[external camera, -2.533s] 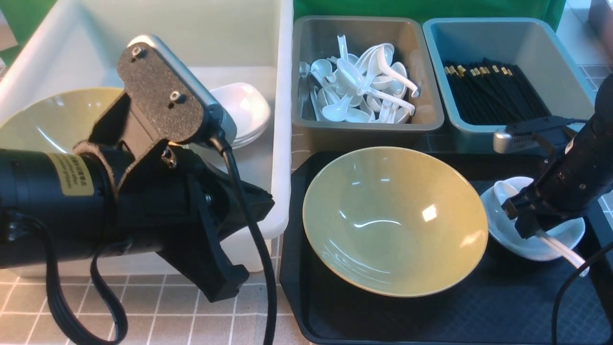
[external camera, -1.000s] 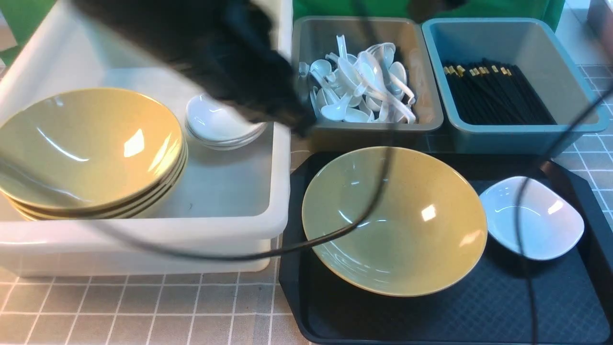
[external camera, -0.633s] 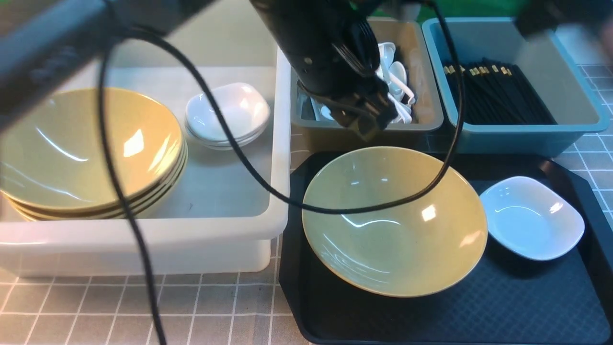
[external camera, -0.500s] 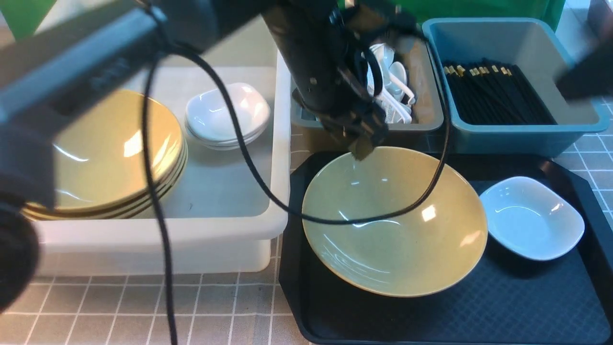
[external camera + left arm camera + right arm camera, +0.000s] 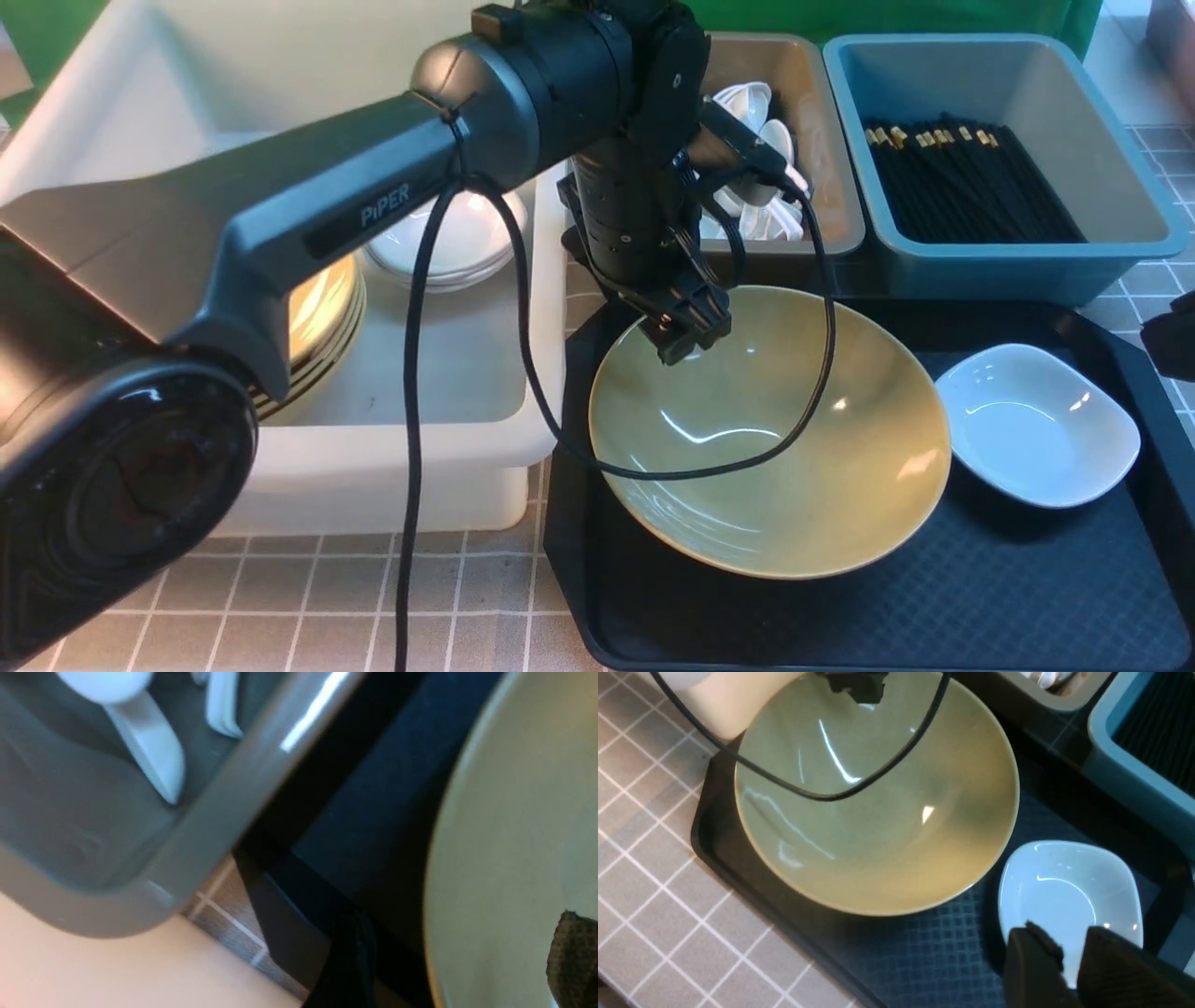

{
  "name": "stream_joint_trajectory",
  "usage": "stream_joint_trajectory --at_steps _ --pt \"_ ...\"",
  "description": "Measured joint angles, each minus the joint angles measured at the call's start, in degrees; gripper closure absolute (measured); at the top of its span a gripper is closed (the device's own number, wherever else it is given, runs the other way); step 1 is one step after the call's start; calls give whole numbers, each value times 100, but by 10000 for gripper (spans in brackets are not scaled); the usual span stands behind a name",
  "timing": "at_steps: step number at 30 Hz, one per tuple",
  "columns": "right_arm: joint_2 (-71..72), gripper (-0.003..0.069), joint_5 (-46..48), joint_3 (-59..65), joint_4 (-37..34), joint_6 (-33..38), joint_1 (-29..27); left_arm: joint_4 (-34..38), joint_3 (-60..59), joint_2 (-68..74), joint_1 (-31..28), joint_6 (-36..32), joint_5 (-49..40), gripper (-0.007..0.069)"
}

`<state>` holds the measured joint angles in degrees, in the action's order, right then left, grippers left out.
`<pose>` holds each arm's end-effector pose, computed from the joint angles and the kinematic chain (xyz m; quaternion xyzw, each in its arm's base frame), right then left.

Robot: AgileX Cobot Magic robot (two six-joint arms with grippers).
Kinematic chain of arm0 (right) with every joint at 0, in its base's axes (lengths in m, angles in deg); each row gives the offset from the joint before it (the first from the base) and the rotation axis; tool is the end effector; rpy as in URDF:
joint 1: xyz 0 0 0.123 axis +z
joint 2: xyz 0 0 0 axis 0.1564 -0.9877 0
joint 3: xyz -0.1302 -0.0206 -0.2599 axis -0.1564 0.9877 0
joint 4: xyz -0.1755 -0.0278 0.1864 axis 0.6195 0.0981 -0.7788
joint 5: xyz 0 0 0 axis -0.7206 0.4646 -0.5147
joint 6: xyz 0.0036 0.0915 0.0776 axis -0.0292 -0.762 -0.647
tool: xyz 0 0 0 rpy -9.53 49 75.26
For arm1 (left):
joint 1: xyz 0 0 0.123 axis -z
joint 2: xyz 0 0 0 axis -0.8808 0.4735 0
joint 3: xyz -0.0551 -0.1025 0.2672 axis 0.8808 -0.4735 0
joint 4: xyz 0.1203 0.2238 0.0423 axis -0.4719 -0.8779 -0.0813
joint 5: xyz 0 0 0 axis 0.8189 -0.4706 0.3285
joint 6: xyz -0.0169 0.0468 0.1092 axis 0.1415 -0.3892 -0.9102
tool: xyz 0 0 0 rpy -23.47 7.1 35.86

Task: On grey table put chopsticks spoon bowls plates into blue grey white boxes.
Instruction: 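Grasp the large bowl on the tray by its rim, then place the tan bowl onto the bowl stack in the left bin with the left gripper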

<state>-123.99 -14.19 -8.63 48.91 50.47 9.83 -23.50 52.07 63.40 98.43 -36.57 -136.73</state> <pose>0.1832 0.0732 0.3848 -0.2590 0.8596 0.0630 0.4360 0.3879 -0.2788 0.2233 0.4508 0.8808 0.0106 0.1447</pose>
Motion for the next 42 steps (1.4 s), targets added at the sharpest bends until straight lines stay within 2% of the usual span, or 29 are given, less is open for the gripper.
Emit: stream_joint_trajectory --at_steps 6,9,12,15,20,24,29,31,33,37,40,41,42 --pt "-85 504 -126 2 0 -1 0 228 40 399 0 99 -3 173" --pt "-121 502 -145 2 0 -6 0 324 40 595 0 116 -71 244" --pt "-169 501 -168 2 5 -6 0 620 91 599 -15 283 -79 384" --pt "-181 499 -173 2 5 -6 0 688 98 495 -15 361 -115 430" --pt "-297 499 -234 2 -27 10 0 840 50 -126 -2 332 -200 601" --pt "-382 515 -218 -113 -242 248 0 661 6 -670 -47 247 -102 617" --pt "-632 646 -119 -742 -1135 1093 262 931 -14 -1932 -493 232 -220 617" --pt "-727 658 -106 -960 -1248 1196 473 1049 -85 -2242 -709 232 -301 617" --pt "-888 659 -106 -1204 -1316 1258 771 1231 -365 -2756 -1220 246 -397 619" --pt "-1218 659 -104 -1621 -1371 1328 1522 1423 -1234 -3590 -2629 329 -381 619" --pt "-1399 659 -130 -1737 -1375 1357 1893 1740 -2295 -4246 -4361 500 71 619" --pt "-1437 659 -137 -1737 -1375 1358 1926 1914 -2520 -4348 -4785 492 226 619" --pt "-1444 659 -137 -1737 -1375 1363 1932 1952 -2561 -4365 -4939 482 226 619"
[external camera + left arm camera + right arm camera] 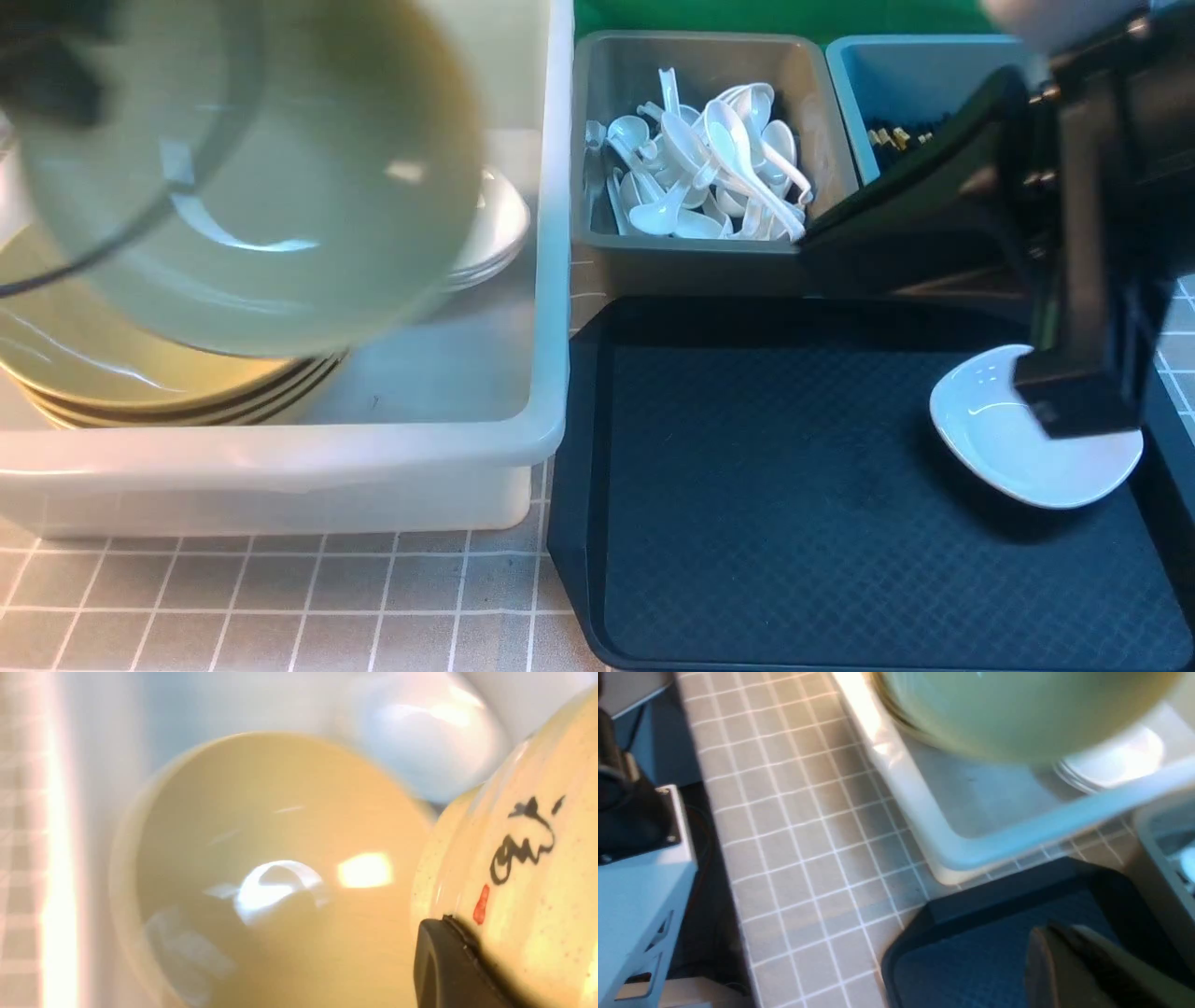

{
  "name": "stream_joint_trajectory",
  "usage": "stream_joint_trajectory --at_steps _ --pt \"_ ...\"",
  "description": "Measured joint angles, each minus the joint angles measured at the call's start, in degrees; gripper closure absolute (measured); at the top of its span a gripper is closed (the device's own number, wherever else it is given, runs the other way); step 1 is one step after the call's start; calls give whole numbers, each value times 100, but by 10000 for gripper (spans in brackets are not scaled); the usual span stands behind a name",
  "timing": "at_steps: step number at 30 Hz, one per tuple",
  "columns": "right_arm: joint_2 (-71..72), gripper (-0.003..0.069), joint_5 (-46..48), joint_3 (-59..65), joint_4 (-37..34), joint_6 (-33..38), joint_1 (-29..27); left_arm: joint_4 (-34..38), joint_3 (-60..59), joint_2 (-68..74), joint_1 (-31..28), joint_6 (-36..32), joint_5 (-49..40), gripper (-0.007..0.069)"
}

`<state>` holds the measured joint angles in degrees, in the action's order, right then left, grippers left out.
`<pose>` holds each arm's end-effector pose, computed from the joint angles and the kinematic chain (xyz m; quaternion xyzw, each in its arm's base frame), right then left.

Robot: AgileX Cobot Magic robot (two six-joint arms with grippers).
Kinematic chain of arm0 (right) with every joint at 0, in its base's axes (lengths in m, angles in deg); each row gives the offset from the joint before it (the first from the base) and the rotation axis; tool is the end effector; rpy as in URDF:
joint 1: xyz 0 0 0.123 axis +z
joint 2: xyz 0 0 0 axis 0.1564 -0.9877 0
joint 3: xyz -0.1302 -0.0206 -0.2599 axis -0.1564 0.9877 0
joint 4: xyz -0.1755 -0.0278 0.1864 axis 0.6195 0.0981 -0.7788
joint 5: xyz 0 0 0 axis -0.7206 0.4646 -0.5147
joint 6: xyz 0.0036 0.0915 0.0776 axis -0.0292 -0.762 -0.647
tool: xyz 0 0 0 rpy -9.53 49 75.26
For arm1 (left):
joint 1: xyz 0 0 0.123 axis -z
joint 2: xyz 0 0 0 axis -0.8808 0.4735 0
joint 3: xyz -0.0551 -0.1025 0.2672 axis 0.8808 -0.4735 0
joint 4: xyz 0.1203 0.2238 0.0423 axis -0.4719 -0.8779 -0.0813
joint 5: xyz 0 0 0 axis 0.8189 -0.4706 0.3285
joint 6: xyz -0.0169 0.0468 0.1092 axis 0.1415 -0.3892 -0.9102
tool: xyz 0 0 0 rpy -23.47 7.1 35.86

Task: On grey table put chopsticks spoon bowls plates into blue grey white boxes.
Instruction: 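Place the tan bowl onto the bowl stack in the left bin with the left gripper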

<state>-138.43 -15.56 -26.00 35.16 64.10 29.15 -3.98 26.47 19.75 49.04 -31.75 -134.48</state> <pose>0.1885 0.1881 0.4366 -0.4564 0.7398 0.2030 0.4507 0.2976 0.0377 0.3927 -0.0249 0.9411 -0.0636 0.3310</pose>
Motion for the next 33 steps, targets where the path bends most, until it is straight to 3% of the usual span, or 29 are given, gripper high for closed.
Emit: stream_joint_trajectory --at_steps 3,6,12,16,19,24,28,33 --pt "-87 659 0 0 23 14 7 608 -513 -54 -848 -298 372 619" --pt "-130 659 -17 0 74 25 7 953 -843 141 -1258 -706 699 619" --pt "-146 659 -34 0 139 78 7 1029 -996 852 -1351 -1127 975 606" --pt "-146 659 -34 0 156 98 7 1081 -996 1268 -1351 -1218 1085 554" --pt "-146 659 -34 0 156 108 7 857 -996 1422 -1351 -1332 1068 473" --pt "-146 657 -34 0 156 182 7 506 -996 1407 -1323 -1356 1006 274" --pt "-146 655 -34 0 355 254 7 -212 -830 1205 -1307 -1110 777 113" --pt "-146 652 -48 0 981 -191 7 -667 -169 583 -1328 -601 774 52"
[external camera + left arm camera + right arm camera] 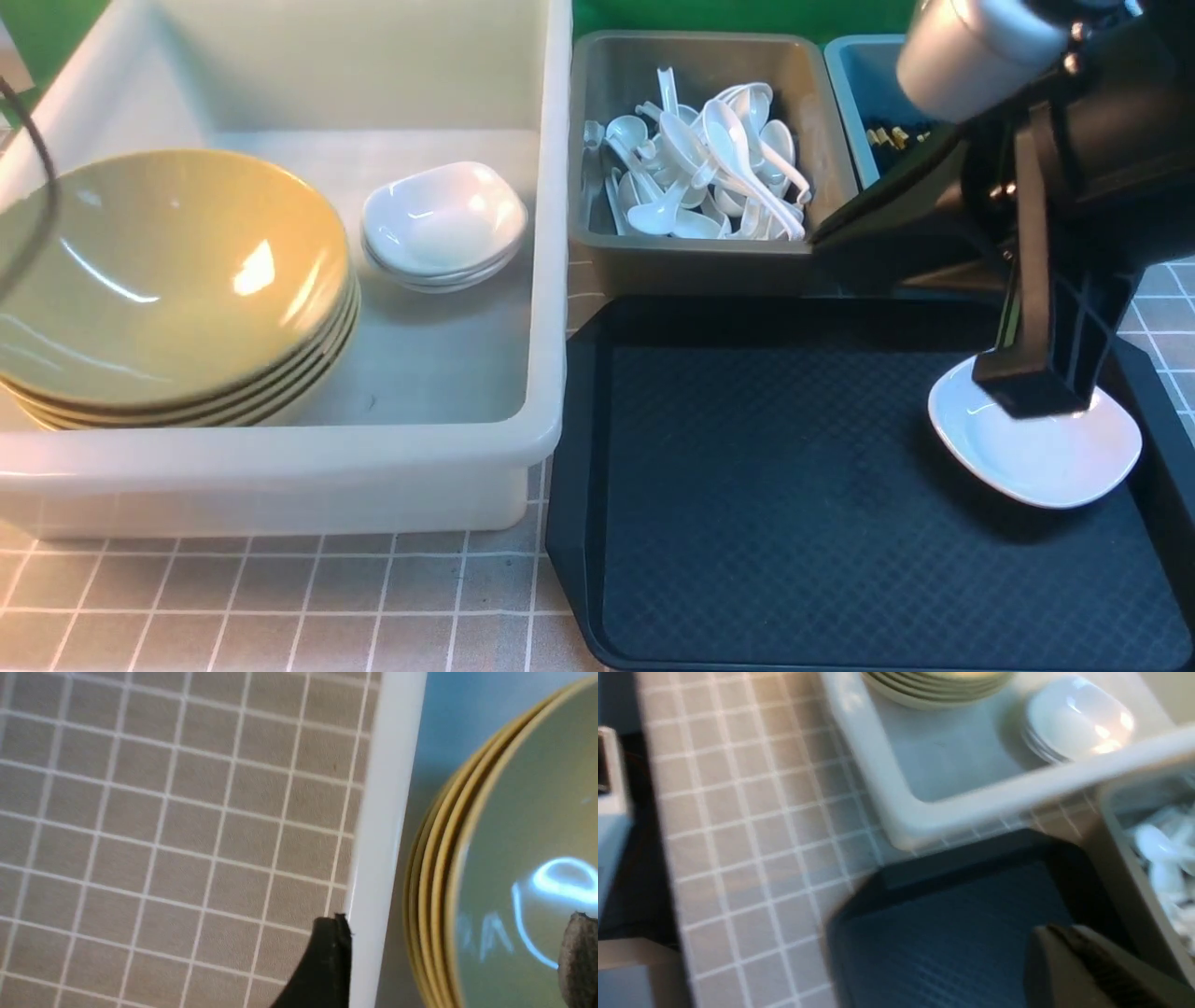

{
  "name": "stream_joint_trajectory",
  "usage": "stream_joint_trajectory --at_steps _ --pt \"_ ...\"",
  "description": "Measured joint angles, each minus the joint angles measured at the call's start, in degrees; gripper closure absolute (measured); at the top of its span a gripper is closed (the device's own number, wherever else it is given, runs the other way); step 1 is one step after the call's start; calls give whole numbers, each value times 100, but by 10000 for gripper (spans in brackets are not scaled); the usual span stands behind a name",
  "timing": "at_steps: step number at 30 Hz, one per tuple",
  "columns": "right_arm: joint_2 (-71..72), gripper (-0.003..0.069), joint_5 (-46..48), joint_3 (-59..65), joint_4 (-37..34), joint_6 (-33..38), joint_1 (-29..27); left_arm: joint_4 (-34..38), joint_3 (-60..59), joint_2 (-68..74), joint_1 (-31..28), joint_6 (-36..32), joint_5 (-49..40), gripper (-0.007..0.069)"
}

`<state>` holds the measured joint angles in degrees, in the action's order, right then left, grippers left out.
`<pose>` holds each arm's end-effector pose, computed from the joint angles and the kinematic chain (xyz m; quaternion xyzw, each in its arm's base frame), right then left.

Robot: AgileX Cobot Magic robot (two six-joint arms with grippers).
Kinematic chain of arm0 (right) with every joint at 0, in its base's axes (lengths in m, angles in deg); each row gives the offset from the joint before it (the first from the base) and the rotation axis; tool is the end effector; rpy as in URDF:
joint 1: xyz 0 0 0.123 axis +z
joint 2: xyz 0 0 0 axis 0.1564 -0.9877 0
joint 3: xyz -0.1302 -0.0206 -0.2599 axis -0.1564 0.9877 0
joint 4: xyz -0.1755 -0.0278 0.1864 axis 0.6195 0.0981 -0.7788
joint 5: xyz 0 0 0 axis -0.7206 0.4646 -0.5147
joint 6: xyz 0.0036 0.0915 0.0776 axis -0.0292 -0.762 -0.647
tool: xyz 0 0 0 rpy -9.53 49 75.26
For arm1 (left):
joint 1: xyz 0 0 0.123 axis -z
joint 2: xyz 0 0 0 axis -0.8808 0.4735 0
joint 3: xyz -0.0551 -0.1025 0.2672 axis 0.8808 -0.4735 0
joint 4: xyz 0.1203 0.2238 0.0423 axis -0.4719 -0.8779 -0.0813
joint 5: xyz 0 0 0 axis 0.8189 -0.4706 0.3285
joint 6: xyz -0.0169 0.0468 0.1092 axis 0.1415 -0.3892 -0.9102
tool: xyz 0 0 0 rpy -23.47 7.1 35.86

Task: On grey table put chopsticks spoon bowls plates into blue grey white boxes.
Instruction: 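Place the tan bowl onto the bowl stack in the left bin with the left gripper, then grasp the small white bowl on the black tray by its rim with the left gripper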

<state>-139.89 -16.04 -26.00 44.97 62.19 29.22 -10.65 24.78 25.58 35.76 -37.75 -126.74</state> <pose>0.2053 0.1822 0.4266 -0.4653 0.7501 0.1275 0.4524 0.3092 0.1339 0.3578 -0.0878 0.9426 0.0492 0.3184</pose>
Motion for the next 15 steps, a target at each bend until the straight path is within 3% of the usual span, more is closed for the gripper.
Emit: stream_joint_trajectory --at_steps 4,7,8,10,11,15 --pt "0 652 -54 0 491 -470 0 266 305 -414 307 94 -102 54" --pt "0 652 -84 0 1279 -1439 -6 583 344 -578 1614 44 -353 86" --pt "0 652 -58 0 1356 -1489 -12 595 344 -567 1710 43 -378 92" --pt "0 650 191 0 1670 -1932 -139 589 344 -445 2721 24 -441 118" --pt "5 648 494 29 1885 -2276 -318 498 344 -195 3726 21 -428 138" --pt "410 646 791 389 2075 -2645 -929 394 349 550 5282 17 -97 152"
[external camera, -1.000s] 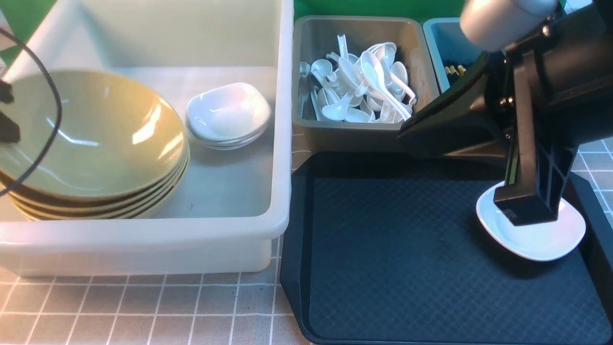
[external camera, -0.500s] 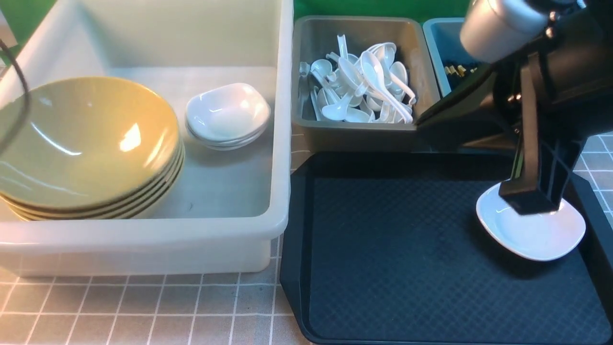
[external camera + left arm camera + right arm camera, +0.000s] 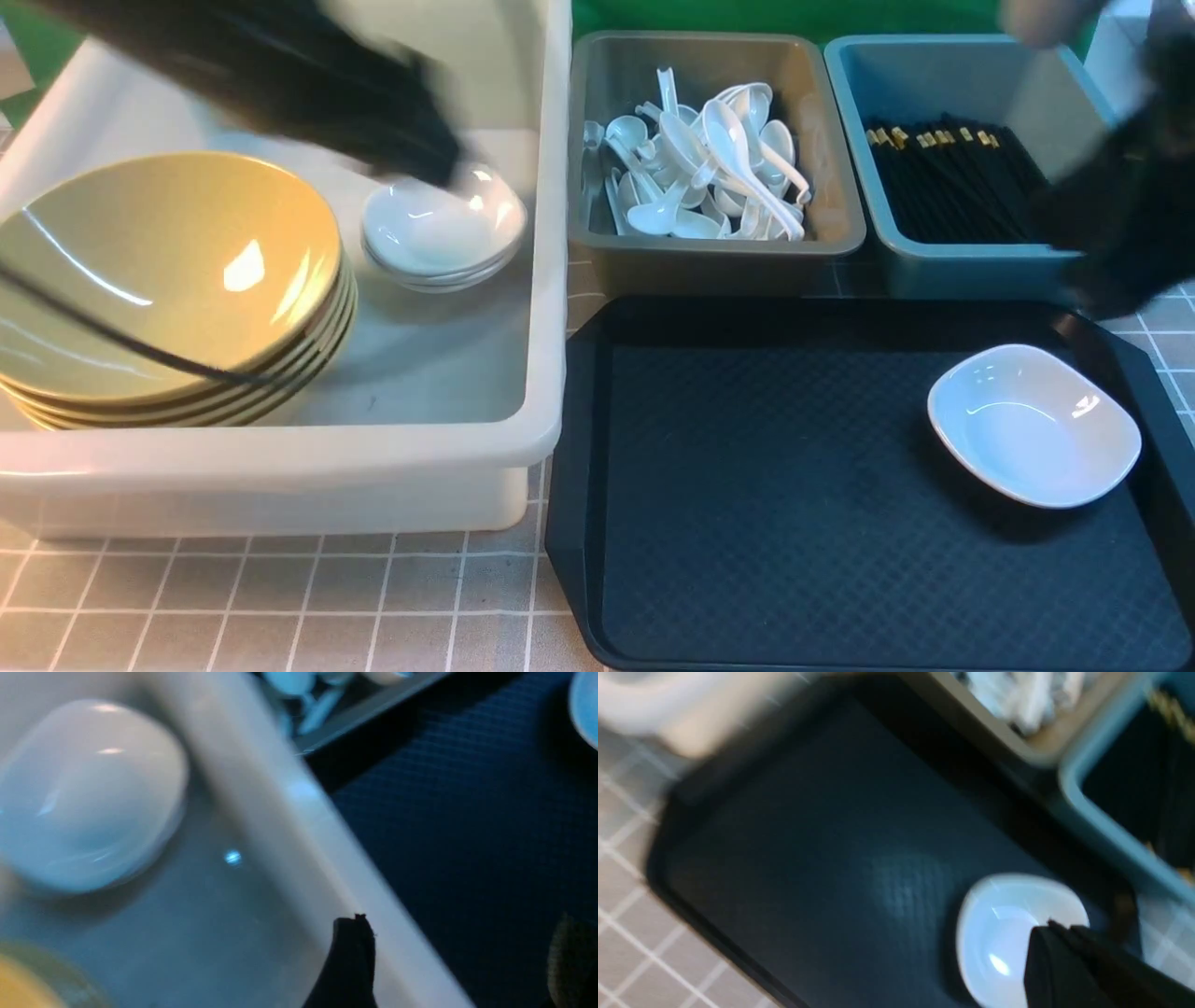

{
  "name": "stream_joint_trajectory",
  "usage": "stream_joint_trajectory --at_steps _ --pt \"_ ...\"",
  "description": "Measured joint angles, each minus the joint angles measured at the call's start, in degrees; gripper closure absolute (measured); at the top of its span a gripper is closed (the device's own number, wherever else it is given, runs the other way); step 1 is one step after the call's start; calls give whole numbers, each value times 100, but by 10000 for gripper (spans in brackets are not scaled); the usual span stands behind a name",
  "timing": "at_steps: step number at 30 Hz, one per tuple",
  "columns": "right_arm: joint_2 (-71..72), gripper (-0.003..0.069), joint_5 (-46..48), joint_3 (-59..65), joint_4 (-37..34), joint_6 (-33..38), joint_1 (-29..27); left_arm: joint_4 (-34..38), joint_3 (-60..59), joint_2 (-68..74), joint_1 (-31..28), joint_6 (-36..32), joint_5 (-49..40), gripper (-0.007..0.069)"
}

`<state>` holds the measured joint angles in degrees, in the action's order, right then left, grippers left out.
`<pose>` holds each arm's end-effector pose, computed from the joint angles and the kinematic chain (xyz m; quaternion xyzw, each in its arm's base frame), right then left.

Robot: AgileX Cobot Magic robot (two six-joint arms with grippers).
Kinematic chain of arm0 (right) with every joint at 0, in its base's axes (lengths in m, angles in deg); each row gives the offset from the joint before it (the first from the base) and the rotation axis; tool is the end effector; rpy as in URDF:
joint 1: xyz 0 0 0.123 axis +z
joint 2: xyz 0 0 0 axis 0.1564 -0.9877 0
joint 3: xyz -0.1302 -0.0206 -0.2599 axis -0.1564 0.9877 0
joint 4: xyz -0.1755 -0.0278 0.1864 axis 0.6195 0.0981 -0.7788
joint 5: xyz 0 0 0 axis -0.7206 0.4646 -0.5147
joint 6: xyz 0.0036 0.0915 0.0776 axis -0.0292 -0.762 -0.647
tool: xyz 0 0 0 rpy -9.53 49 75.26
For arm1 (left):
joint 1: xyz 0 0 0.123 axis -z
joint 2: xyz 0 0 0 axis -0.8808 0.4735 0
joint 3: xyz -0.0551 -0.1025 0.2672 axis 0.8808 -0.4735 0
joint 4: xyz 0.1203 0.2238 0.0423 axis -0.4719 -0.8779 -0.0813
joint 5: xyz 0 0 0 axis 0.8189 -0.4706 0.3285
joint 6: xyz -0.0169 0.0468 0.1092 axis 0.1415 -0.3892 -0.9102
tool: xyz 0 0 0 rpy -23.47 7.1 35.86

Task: On grey table put chopsticks spoon bowls plates into blue grey white boxes.
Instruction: 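Grasp the small white bowl on the black tray by its rim with the left gripper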

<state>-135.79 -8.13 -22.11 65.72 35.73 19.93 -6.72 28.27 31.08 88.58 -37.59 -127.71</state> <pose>0.2220 0.1014 0.4097 -0.2522 0.8757 0.0067 0.4118 0.3117 -0.1825 0.3443 0.3324 0.8918 -0.1286 0.2787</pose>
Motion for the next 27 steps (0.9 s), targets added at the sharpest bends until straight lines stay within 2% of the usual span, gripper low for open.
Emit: stream_joint_trajectory --at_steps 4,9,15,19,27 --pt "910 646 199 382 63 -147 -625 112 173 1007 1058 -14 608 152" --pt "1569 645 656 613 80 -147 -845 530 1203 2370 1778 -16 1171 153" --pt "1656 642 916 752 75 20 -850 615 2894 3893 2032 -16 1141 153" --pt "1656 642 917 759 124 151 -850 615 3676 4599 2048 238 1038 153" --pt "1662 642 922 759 276 264 -850 853 4238 5342 2052 531 1033 157"
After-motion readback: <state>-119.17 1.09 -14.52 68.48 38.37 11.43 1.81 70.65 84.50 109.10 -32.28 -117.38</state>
